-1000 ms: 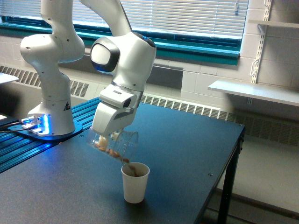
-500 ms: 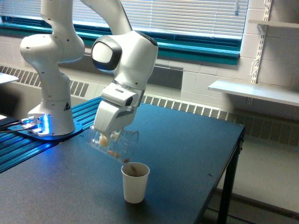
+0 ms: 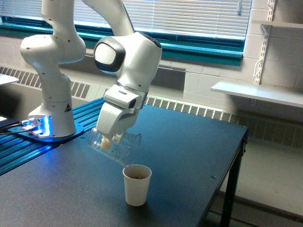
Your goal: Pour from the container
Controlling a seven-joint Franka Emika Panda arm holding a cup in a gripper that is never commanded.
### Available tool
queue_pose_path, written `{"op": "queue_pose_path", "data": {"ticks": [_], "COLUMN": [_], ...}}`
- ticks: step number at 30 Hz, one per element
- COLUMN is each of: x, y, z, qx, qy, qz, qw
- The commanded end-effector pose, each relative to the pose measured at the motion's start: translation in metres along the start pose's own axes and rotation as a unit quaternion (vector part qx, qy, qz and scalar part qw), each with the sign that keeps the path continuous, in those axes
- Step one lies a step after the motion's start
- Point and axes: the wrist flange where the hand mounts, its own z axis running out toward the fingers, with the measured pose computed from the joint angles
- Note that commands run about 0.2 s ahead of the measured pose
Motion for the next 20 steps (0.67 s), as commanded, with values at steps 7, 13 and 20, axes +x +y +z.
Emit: {"op": "queue_pose_path", "data": {"ticks": [7, 13, 20], "x": [-0.001, -0.005, -0.009], "y": [-0.002, -0.001, 0.002], "z": [-0.01, -0.014, -0.019], "qx": [0.012, 0.018, 0.028], "qy": [-0.004, -0.004, -0.003], "qz": [-0.008, -0.009, -0.006], "qw": [0.9999, 0.9998, 0.9996]}}
